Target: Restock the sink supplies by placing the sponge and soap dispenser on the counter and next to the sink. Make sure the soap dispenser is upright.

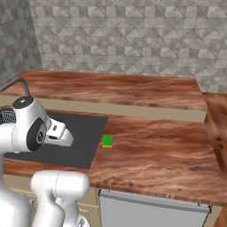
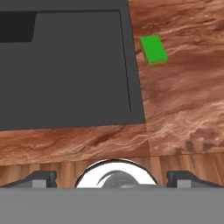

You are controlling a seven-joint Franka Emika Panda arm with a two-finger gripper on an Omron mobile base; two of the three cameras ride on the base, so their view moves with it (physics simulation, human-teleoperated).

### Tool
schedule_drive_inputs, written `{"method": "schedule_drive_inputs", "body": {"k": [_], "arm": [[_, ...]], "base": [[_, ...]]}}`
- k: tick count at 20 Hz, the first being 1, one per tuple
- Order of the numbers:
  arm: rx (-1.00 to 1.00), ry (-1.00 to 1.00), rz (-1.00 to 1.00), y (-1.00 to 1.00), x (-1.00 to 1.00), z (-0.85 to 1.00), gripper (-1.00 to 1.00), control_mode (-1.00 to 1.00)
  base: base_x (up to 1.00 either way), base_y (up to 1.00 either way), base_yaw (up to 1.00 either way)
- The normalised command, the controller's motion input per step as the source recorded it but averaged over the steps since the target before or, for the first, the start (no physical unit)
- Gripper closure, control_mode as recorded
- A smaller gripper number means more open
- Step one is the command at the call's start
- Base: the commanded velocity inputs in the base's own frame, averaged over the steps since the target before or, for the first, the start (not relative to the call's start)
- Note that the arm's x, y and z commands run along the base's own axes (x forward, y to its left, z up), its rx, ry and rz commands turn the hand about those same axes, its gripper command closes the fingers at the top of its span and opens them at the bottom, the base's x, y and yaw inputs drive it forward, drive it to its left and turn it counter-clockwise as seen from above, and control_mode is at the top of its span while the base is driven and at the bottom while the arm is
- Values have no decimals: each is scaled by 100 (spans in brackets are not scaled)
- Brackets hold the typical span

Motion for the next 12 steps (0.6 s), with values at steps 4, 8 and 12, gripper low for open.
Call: {"method": "schedule_drive_inputs", "body": {"k": [4, 8, 12], "arm": [[0, 0, 0, 0, 0, 0, -100, 100], [0, 0, 0, 0, 0, 0, -100, 100], [0, 0, 0, 0, 0, 0, -100, 100]], "base": [[-86, 0, 0], [-100, 3, 1], [-29, 73, 26]]}}
